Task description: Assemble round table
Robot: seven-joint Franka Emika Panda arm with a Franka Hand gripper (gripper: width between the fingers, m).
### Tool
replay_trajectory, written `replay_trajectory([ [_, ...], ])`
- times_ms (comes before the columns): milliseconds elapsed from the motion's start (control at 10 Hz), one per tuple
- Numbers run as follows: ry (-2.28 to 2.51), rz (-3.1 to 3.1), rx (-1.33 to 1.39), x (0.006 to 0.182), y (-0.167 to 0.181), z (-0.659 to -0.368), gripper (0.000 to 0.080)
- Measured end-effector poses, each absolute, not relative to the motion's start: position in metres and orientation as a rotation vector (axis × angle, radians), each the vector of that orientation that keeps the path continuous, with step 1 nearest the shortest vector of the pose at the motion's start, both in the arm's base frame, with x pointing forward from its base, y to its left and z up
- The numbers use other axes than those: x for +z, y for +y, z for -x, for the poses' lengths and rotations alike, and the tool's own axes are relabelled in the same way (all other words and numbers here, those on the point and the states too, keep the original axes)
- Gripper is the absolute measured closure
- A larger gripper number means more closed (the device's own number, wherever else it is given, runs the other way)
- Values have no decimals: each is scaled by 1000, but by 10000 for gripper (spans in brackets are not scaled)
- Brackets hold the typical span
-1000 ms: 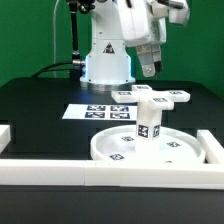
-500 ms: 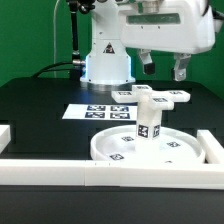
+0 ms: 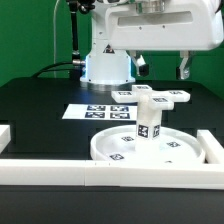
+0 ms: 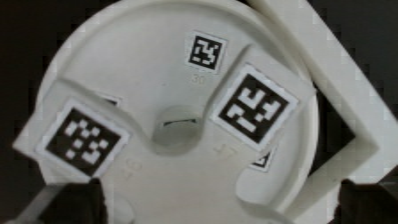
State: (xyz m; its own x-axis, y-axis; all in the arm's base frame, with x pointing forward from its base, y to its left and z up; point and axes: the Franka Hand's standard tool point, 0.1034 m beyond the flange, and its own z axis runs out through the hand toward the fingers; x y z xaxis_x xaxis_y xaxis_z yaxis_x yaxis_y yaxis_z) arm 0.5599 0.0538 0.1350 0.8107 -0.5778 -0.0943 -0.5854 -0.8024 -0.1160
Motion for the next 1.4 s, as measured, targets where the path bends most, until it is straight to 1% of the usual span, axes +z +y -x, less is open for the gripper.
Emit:
replay_trajectory([
  [100,620,2977,60,135,50,-559,150],
  [400,4,3146,88,134,50,-565,150],
  [700,-305,3129,85,133,47,-565,150],
  [1000,-974,2975,88,128,34,-562,150],
  [1100,-984,2958,112,126,32,-558,150],
  [1400,-1274,2858,120,126,26,-559,150],
])
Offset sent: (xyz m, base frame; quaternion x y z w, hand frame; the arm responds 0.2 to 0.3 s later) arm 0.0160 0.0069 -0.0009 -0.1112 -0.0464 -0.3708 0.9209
